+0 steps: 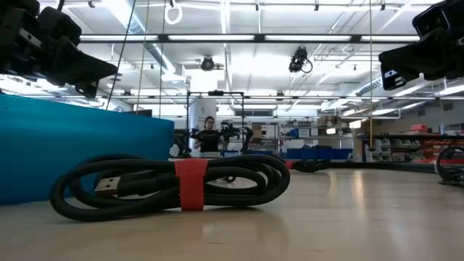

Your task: Pick and place USB-C Cables

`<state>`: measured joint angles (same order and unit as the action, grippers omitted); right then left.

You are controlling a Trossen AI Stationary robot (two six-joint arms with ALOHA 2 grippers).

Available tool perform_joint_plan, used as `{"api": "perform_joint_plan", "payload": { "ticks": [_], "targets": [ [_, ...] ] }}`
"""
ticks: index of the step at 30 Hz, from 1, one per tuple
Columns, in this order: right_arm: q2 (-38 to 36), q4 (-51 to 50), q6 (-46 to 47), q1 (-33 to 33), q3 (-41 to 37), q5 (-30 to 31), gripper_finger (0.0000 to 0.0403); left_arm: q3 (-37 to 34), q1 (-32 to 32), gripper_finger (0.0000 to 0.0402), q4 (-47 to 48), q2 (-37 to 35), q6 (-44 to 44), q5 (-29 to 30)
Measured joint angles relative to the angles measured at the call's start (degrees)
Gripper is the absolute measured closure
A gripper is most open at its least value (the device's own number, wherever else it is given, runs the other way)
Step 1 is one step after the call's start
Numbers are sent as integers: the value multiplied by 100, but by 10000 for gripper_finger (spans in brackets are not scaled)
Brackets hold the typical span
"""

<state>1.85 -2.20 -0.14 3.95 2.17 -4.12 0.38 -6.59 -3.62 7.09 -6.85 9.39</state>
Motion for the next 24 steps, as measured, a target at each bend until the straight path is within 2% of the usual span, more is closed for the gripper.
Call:
{"api": "perform_joint_plan", "payload": {
  "ticks": [8, 12, 24],
  "targets": [
    [0, 0, 0, 1, -1, 2, 388, 0, -2, 390, -4, 2, -38, -2],
    [2, -2, -2, 2, 0, 0, 388, 0, -2, 390, -68, 2, -379, -2],
    [1, 0, -2, 1, 0, 1, 388, -1, -1, 390, -1231, 0, -255, 0]
  ]
}}
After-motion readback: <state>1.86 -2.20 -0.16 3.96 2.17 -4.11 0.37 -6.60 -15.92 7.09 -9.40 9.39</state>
